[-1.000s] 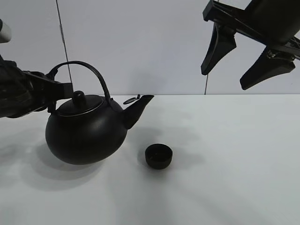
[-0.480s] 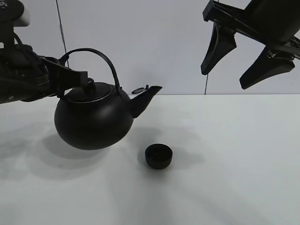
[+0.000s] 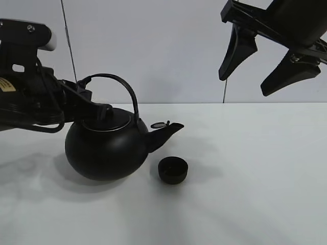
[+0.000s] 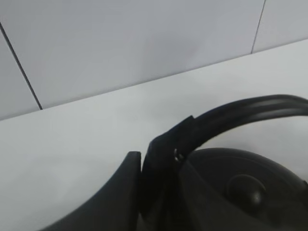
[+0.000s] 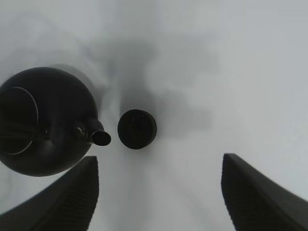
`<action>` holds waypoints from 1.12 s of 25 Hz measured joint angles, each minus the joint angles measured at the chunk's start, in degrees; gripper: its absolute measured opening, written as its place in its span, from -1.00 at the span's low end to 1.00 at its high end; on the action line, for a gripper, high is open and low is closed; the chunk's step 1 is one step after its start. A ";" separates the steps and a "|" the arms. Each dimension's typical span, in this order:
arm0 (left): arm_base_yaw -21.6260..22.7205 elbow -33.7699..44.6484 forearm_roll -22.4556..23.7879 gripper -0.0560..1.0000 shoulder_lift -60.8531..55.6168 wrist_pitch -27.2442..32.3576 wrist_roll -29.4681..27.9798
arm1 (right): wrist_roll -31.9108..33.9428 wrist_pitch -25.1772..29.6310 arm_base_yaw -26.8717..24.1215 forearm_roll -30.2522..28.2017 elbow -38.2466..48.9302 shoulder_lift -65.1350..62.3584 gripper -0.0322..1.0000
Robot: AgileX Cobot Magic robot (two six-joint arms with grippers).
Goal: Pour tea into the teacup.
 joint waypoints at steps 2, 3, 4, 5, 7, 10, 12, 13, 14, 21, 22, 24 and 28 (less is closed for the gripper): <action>0.00 0.00 -0.06 -0.65 0.00 -1.03 0.93 | -0.02 0.00 0.00 0.00 0.00 0.00 0.02; 0.00 0.00 -0.18 -0.65 0.00 -1.07 1.55 | -0.07 0.00 0.00 0.00 0.00 0.00 0.02; 0.00 0.00 -0.18 -0.65 0.00 -1.07 1.91 | -0.07 0.00 0.00 0.00 0.00 0.00 0.02; 0.00 0.00 -0.18 -0.65 0.00 -1.07 2.19 | -0.09 -0.05 0.00 0.00 0.00 0.00 0.02; 0.00 0.00 -0.18 -0.65 0.00 -1.07 2.80 | -0.13 -0.05 0.00 0.00 0.00 0.00 0.02; 0.00 0.00 -0.13 -0.65 0.00 -1.07 4.44 | -0.20 -0.05 0.00 0.00 0.00 0.00 0.02; 0.00 0.00 -0.13 -0.65 0.00 -1.02 5.60 | -0.20 -0.05 0.00 0.00 0.00 0.00 0.02; 0.00 0.00 -0.13 -0.65 0.00 -1.02 6.02 | -0.20 -0.05 0.00 0.00 0.00 0.00 0.02; 0.00 0.00 -0.13 -0.65 0.00 -1.02 6.60 | -0.20 -0.05 0.00 0.00 0.00 0.00 0.02; 0.00 0.00 -0.13 -0.65 0.00 -1.02 8.98 | -0.20 -0.05 0.00 0.00 0.00 0.00 0.02; 0.00 0.00 -0.13 -0.65 0.00 -0.89 9.18 | -0.20 -0.05 0.00 0.00 0.00 0.00 0.02; 0.00 0.00 -0.13 -0.66 0.00 -0.64 9.51 | -0.20 -0.05 0.00 0.00 0.00 0.00 0.02; 0.00 0.00 -0.35 -0.66 0.00 -0.49 11.18 | -0.20 -0.05 0.00 0.00 0.00 0.00 0.02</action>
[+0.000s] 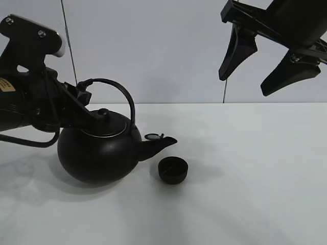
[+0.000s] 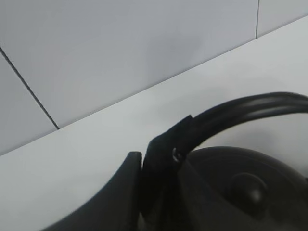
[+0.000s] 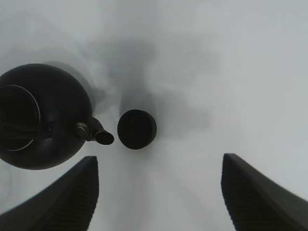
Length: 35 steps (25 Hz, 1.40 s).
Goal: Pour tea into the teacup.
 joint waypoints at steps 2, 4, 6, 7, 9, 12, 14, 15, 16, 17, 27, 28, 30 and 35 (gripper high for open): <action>0.00 0.00 -0.09 -0.66 0.00 0.47 0.64 | 0.00 0.00 0.00 0.00 0.00 0.00 0.02; 0.00 0.00 -0.23 -0.66 0.00 0.93 0.89 | 0.00 -0.06 0.00 0.00 0.00 0.00 0.02; 0.00 0.00 -1.42 -0.66 0.00 1.33 1.02 | 0.00 -0.12 0.00 0.00 0.00 0.00 0.02; 0.00 0.00 -2.27 -0.66 0.00 1.46 1.08 | 0.00 -0.12 0.00 0.00 0.00 0.00 0.02; 0.00 0.00 -3.46 -0.66 0.00 1.63 1.81 | 0.00 -0.12 0.00 0.00 0.00 0.00 0.02; 0.00 0.00 -4.03 -0.66 0.00 1.67 2.70 | 0.00 -0.12 0.00 0.00 0.00 0.00 0.02; 0.00 0.00 -4.08 -0.66 0.00 1.67 2.78 | 0.00 -0.12 0.00 0.00 0.00 0.00 0.02; 0.00 0.00 -3.88 -0.66 0.00 1.67 2.78 | 0.00 -0.12 0.00 0.00 0.00 0.00 0.02; 0.00 0.00 -3.66 -0.66 0.00 1.67 2.78 | 0.00 -0.12 0.00 0.00 0.00 0.00 0.02; 0.00 0.00 -3.37 -0.66 0.00 1.67 2.78 | 0.00 -0.18 0.00 0.00 0.00 0.00 0.02; 0.00 0.00 -2.24 -0.66 0.00 1.67 3.09 | 0.00 -0.40 0.00 0.00 0.00 0.00 0.02; 0.00 0.00 -2.24 -0.66 0.00 1.67 3.46 | 0.00 -0.40 0.00 0.00 0.00 0.00 0.02; 0.00 0.00 -2.19 -0.66 0.00 1.78 4.51 | 0.00 -0.40 0.00 0.00 0.00 0.00 0.02; 0.00 -0.63 -2.18 -0.66 0.00 2.64 5.77 | 0.00 -0.40 0.00 0.00 0.00 0.00 0.02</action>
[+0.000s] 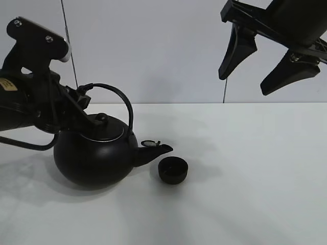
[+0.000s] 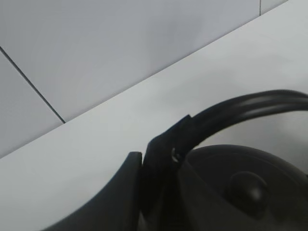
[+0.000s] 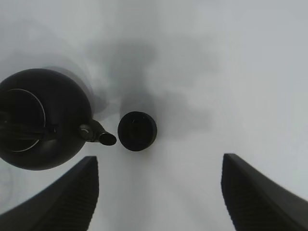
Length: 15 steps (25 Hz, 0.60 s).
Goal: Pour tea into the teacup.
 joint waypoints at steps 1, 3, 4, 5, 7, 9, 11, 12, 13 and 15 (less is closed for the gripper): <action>0.00 -0.56 0.00 -0.66 0.00 0.41 0.43 | 0.00 0.00 0.00 0.00 0.00 0.00 0.02; 0.00 -1.70 0.00 -0.66 0.00 1.52 1.79 | 0.00 0.00 0.00 0.00 0.00 0.00 0.02; 0.00 -2.24 0.00 -0.67 0.00 1.91 2.24 | 0.00 0.00 0.00 0.00 0.00 0.00 0.02; 0.00 -2.63 0.00 -0.67 0.00 2.41 2.53 | 0.00 0.00 0.00 0.00 0.00 0.00 0.02; 0.00 -2.88 0.05 -0.67 0.00 2.63 2.80 | 0.00 0.00 0.00 0.00 0.00 0.00 0.02; 0.00 -2.88 0.05 -0.67 0.00 2.79 3.00 | 0.00 0.00 0.00 0.00 0.00 0.00 0.02; 0.00 -2.88 0.05 -0.67 0.00 2.90 3.20 | 0.00 0.00 0.00 0.00 0.00 0.00 0.02; 0.00 -2.88 0.05 -0.67 0.00 3.03 3.42 | 0.00 0.00 0.00 0.00 0.00 0.00 0.02; 0.00 -2.88 0.05 -0.67 0.00 3.03 3.79 | 0.00 0.00 0.00 0.00 0.00 0.00 0.02; 0.00 -2.88 0.05 -0.67 0.00 3.21 4.17 | 0.00 0.00 0.00 0.00 0.00 0.00 0.02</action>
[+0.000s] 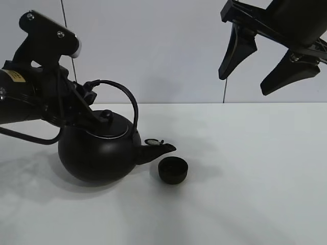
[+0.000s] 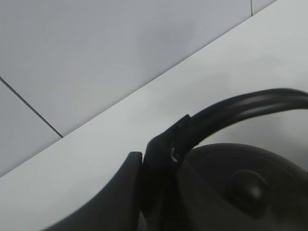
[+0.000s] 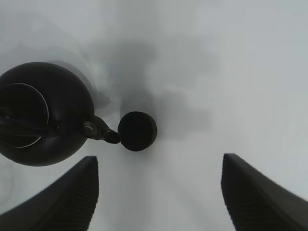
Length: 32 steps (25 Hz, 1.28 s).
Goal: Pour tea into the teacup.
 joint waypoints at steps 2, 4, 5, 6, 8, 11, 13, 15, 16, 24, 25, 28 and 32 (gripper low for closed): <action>0.00 0.00 0.00 -0.67 0.00 0.12 0.07 | 0.00 0.00 0.00 0.00 0.00 0.00 0.02; 0.00 0.00 0.00 -0.67 0.00 0.12 0.13 | 0.00 0.00 0.00 0.00 0.00 0.00 0.02; 0.00 0.00 0.00 -0.67 0.00 0.07 0.18 | 0.00 0.00 0.00 0.00 0.00 0.00 0.02; 0.00 0.00 0.00 -0.67 0.00 0.07 0.25 | 0.00 -0.02 0.00 0.00 0.00 0.00 0.02; 0.00 0.00 0.00 -0.67 0.00 0.12 0.31 | 0.00 -0.07 0.00 0.00 0.00 0.00 0.02; 0.00 0.00 -0.04 -0.67 0.00 0.12 0.48 | 0.00 -0.13 0.00 0.00 0.00 0.00 0.02; 0.00 0.00 -0.04 -0.67 0.00 0.16 0.73 | 0.00 -0.13 0.00 0.00 0.00 0.00 0.02; 0.00 0.00 -0.04 -0.67 0.00 0.16 0.82 | 0.00 -0.13 0.00 0.00 0.00 0.00 0.02; 0.00 0.00 -0.04 -0.67 0.00 0.16 0.87 | 0.00 -0.13 0.00 0.00 0.00 0.00 0.02; 0.00 0.00 -0.04 -0.67 0.00 0.51 1.79 | 0.00 -0.13 0.00 0.00 0.00 0.00 0.02; 0.00 0.00 -0.04 -0.67 0.00 0.51 1.78 | 0.00 -0.13 0.00 0.00 0.00 0.00 0.02; 0.00 0.00 -0.04 -0.67 0.00 0.51 2.19 | 0.00 -0.21 0.00 0.00 0.00 0.00 0.02; 0.00 0.00 -0.04 -0.67 0.00 0.52 2.83 | 0.00 -0.26 0.00 0.00 0.00 0.00 0.02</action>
